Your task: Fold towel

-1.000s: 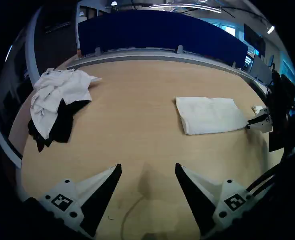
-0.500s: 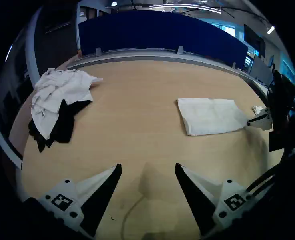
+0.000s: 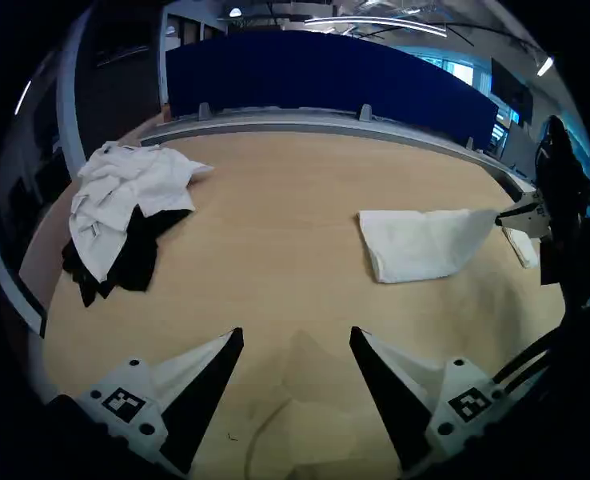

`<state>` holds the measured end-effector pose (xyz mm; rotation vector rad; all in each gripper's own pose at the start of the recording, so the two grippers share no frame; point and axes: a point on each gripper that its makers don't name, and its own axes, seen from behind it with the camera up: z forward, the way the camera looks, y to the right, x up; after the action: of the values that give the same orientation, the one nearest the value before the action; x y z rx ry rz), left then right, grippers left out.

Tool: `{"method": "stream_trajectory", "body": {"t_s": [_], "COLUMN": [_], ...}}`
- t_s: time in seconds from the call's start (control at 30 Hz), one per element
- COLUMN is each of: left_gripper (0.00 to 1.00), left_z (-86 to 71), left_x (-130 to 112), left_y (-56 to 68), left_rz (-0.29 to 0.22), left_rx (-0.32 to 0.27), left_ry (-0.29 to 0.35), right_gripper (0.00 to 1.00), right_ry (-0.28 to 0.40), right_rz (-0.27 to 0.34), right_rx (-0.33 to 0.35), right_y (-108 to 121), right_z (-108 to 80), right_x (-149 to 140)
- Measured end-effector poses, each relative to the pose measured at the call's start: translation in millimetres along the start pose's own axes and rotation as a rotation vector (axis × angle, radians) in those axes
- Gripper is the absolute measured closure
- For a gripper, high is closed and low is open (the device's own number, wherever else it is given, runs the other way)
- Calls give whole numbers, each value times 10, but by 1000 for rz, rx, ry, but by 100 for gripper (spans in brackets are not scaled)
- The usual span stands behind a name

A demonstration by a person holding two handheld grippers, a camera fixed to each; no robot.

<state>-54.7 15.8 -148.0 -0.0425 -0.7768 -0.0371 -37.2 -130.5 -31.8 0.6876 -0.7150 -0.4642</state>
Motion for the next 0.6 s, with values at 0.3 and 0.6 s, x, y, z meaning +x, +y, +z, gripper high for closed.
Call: {"method": "stream_trajectory", "body": {"t_s": [0.3,0.6], "left_gripper": [1,1], "left_z": [-34,-102], "left_x": [53,55], "left_y": [-25,-85], "left_rz": [-42,-50], "left_rx": [-10,-10], "left_ry": [20,32], "right_gripper": [96,96], "right_ry": [46,34], "right_rz": [-88,-135], "right_rx": [12,31], "right_y": [-106,-218], "right_z": [51,167], "right_x": [599,722]}}
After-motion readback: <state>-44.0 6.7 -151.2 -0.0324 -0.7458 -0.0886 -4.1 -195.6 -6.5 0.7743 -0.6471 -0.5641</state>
